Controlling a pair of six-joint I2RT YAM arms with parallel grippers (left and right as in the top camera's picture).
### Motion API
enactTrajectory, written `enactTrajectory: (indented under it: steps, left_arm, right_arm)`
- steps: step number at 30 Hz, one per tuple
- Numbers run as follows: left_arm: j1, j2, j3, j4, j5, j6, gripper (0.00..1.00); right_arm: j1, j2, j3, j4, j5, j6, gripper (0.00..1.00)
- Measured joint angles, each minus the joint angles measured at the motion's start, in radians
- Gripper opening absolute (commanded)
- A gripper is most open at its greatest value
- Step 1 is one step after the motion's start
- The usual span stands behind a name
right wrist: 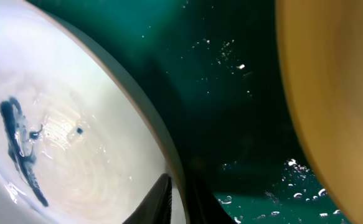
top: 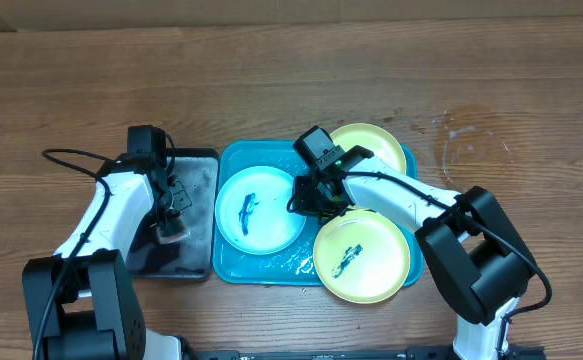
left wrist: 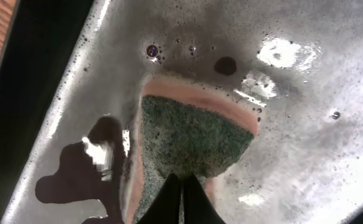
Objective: Clean dirty plates on tray and stack at the side
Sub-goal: 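Grasp the green-and-pink sponge with the left gripper and lift it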
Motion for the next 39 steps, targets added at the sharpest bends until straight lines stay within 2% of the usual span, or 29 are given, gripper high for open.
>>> enactTrajectory:
  steps: [1,2,3,7,9,11,13,24,33,39]
  left_arm:
    - [0.0,0.0,-0.004,0.003,0.0,-0.003,0.19]
    - [0.0,0.0,-0.011,0.01,-0.001,-0.007,0.41]
    - [0.0,0.0,-0.016,0.014,0.0,-0.013,0.44]
    - [0.0,0.0,-0.036,0.017,0.0,-0.033,0.45]
    - [0.0,0.0,-0.036,0.018,0.0,-0.034,0.42]
    - [0.0,0.0,-0.036,0.018,0.0,-0.037,0.18]
    - [0.0,0.0,-0.036,0.018,0.0,-0.039,0.04]
    - [0.0,0.0,-0.037,0.022,0.005,-0.051,0.04]
    - [0.0,-0.002,-0.031,-0.011,0.027,-0.047,0.04]
    - [-0.011,-0.094,-0.022,-0.014,0.118,0.053,0.04]
  right_arm:
    - [0.0,0.0,0.0,0.0,0.0,0.0,0.14]
    - [0.0,0.0,0.0,0.001,0.0,0.0,0.15]
    - [0.0,0.0,0.0,0.001,-0.002,0.0,0.15]
    - [0.0,0.0,0.0,0.002,-0.005,0.0,0.16]
    - [0.0,0.0,0.0,0.002,-0.006,-0.001,0.16]
    - [0.0,0.0,0.0,0.002,-0.005,-0.001,0.16]
    - [0.0,0.0,0.0,0.002,-0.006,-0.001,0.16]
    - [0.0,0.0,0.0,0.002,-0.005,-0.001,0.14]
    - [0.0,0.0,0.0,-0.003,-0.001,-0.003,0.04]
    - [0.0,0.0,0.0,0.002,-0.001,-0.023,0.04]
